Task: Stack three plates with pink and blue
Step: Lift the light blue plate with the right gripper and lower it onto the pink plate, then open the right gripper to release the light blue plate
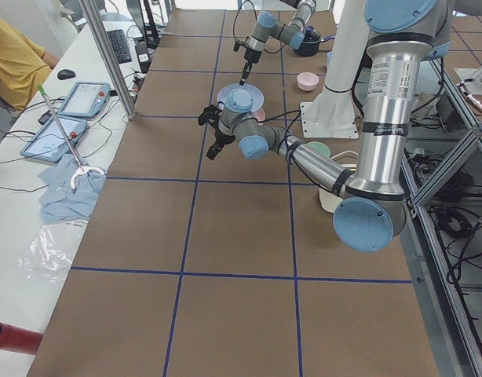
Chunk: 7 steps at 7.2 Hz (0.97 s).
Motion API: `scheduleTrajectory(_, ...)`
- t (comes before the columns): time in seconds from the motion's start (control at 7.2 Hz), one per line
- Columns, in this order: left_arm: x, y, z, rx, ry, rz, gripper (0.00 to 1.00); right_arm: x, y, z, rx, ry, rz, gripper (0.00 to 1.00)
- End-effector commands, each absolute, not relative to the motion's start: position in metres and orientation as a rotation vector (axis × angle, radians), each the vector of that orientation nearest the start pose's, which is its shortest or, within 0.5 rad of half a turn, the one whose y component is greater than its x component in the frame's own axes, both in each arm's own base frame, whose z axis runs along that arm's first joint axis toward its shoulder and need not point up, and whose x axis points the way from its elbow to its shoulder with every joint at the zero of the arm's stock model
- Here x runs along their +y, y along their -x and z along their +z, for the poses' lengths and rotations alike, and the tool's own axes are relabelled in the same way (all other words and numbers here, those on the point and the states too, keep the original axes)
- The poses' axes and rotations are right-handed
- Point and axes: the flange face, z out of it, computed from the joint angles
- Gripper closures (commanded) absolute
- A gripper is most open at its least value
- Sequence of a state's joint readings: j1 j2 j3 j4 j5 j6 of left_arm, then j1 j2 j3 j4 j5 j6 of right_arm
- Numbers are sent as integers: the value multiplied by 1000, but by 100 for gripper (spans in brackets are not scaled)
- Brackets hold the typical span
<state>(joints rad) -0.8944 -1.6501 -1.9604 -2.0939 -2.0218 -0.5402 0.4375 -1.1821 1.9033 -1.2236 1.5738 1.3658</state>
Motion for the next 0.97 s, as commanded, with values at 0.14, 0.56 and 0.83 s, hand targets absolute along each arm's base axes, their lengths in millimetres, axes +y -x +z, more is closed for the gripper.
scheduleTrajectory(0.14,-457,-251,375,899,-564,345,0,-376,525,250,-984,-345,216,100)
scheduleTrajectory(0.56,-457,-252,376,897,-561,345,0,-372,529,250,-979,-357,213,0)
scheduleTrajectory(0.83,-457,-252,377,898,-559,345,0,-371,519,241,-956,-351,199,0)
